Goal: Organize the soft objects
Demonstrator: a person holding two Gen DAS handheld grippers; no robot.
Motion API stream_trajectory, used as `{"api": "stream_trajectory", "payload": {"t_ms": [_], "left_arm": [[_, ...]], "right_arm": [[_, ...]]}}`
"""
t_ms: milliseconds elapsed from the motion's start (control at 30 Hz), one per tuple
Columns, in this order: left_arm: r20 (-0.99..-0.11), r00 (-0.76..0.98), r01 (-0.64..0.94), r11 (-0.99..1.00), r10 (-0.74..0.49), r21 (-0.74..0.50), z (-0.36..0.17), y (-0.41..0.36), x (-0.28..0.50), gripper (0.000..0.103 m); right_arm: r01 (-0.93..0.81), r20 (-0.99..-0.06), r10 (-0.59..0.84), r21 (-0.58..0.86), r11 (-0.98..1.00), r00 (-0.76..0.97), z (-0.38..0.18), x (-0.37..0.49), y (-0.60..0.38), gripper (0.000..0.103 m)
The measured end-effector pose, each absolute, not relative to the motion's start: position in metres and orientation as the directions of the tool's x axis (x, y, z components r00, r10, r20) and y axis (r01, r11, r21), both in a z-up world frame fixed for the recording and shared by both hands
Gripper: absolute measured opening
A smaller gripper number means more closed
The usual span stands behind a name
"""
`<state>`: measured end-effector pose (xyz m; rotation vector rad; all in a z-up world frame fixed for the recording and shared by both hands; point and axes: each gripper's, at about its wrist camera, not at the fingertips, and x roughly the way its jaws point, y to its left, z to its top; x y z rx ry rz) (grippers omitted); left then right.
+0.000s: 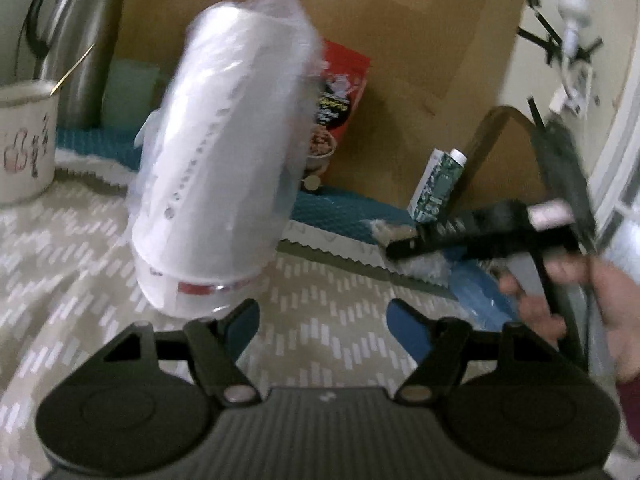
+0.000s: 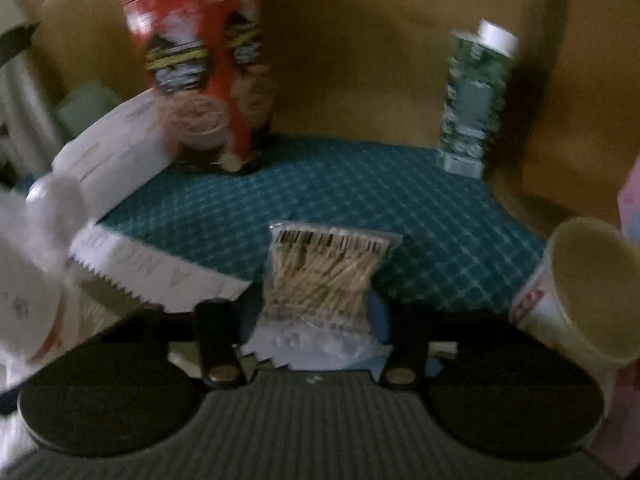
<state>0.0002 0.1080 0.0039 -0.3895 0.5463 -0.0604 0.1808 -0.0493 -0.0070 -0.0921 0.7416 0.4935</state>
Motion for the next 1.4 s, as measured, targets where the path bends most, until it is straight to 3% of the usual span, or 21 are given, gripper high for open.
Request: {"api": "stream_trajectory", "payload": {"t_ms": [233,400,533,633,700,733,1133,1400], "left_arm": [[-0.497,0.851,-0.059,0.91,-0.169,-0.41,0.001,0.115,0.002,0.073],[-0.507,0.843,-0.043,0.915,-0.182,-0.401,-0.001,0.109,0.0,0.074],[-0.517,0.835,-0.032,0.921,-0.189,-0.389,-0.001,0.105,0.002,0.078],[-0.529,0.829,-0.022,0.934,-0.182,-0.356,0.0,0.1,0.002,0.08],[-0.535,0.826,-0.012,0.943,-0.178,-0.333,0.001,0.096,0.0,0.081],[-0.538,0.825,-0.009,0.948,-0.174,-0.319,0.001,0.094,-0.001,0.081],[-0.606,0.796,-0.008,0.999,-0.021,-0.045,-0.002,0.052,-0.001,0.085],[-0.617,0.787,-0.014,1.0,0.005,-0.009,-0.003,0.05,0.001,0.09]], "right_arm": [[-0.723,-0.63,0.568,0.015,0.691,0.53,-0.024,0.09,-0.044,0.05],[-0.829,-0.604,0.683,0.066,0.556,0.41,-0.035,0.015,-0.076,0.05],[-0.812,-0.558,0.697,0.068,0.579,0.45,-0.047,-0.022,-0.108,0.053],[-0.747,-0.52,0.66,0.062,0.661,0.541,-0.057,-0.036,-0.126,0.067],[-0.723,-0.494,0.651,0.063,0.688,0.576,-0.062,-0.042,-0.135,0.085],[-0.719,-0.485,0.653,0.069,0.691,0.581,-0.064,-0.046,-0.14,0.087],[-0.722,-0.458,0.643,0.005,0.692,0.614,-0.074,-0.061,-0.141,0.093],[-0.71,-0.433,0.657,0.053,0.702,0.618,-0.075,-0.06,-0.146,0.093]]}}
